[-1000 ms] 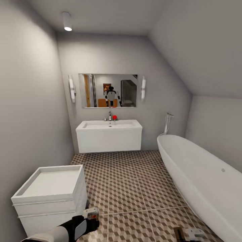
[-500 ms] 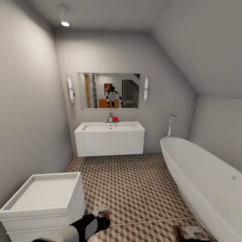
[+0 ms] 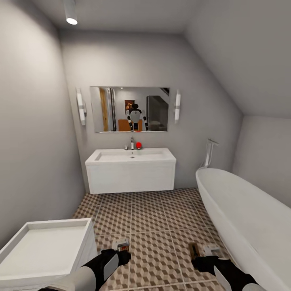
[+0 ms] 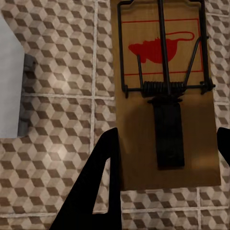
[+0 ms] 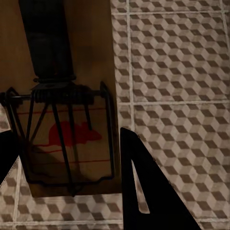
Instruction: Take the four mousetraps from the cabinet in the bathroom and place them on the bathroom floor. Make sure all four end up on the same floor surface, and ensure that at least two of them are either under or directly next to the same bathroom sink.
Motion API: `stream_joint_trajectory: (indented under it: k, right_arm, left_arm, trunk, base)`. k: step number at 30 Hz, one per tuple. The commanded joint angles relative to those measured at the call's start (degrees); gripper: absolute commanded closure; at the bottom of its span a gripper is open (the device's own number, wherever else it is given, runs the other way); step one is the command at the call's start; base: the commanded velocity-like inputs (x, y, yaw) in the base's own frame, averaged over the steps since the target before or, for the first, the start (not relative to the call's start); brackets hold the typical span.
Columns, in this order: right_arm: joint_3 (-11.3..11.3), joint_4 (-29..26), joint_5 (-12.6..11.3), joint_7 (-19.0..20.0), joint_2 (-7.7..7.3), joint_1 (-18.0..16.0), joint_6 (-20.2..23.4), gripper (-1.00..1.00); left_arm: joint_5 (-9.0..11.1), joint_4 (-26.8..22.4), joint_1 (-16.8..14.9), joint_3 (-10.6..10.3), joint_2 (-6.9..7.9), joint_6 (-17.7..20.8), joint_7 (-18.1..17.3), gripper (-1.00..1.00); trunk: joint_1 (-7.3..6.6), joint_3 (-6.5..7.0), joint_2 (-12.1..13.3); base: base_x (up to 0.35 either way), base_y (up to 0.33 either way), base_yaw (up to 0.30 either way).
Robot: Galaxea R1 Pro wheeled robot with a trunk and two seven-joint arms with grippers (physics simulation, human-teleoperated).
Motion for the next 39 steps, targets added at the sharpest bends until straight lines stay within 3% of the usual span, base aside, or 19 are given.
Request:
stream_joint_trajectory:
  k: [1, 15, 27, 33, 39]
  right_arm:
    - [0.4, -0.2, -0.8, 0.0, -0.01, 0.0, 0.3, 1.0]
    - [0.4, -0.3, -0.6, -0.1, 0.09, 0.0, 0.1, 1.0]
    - [0.8, -0.3, -0.4, -0.1, 0.05, 0.0, 0.1, 1.0]
    - [0.8, -0.3, -0.4, -0.1, 0.06, 0.0, 0.1, 1.0]
    - [0.9, -0.3, -0.3, 0.0, 0.05, 0.0, 0.1, 1.0]
  left_arm:
    - [0.5, -0.1, 0.0, -0.5, 0.0, 0.3, 0.4, 1.0]
    - [0.5, 0.1, 0.0, -0.6, 0.0, 0.1, 0.4, 1.0]
    - [0.4, 0.1, 0.0, -0.6, 0.0, 0.0, 0.5, 1.0]
    - [0.5, 0.6, 0.0, -0.6, 0.0, -2.5, 0.5, 1.0]
    - [0.6, 0.9, 0.0, -0.7, 0.0, -2.7, 0.5, 1.0]
  trunk:
    - [0.05, -0.09, -0.1]
    - [0.05, -0.09, -0.1]
    - [0.05, -0.09, -0.1]
    - [0.05, -0.09, -0.1]
    - [0.05, -0.09, -0.1]
  base:
    - [0.332, 0.0, 0.0]
    - [0.298, 0.0, 0.0]
    - [0.027, 0.0, 0.0]
    - [0.0, 0.0, 0.0]
    - [0.241, 0.0, 0.0]
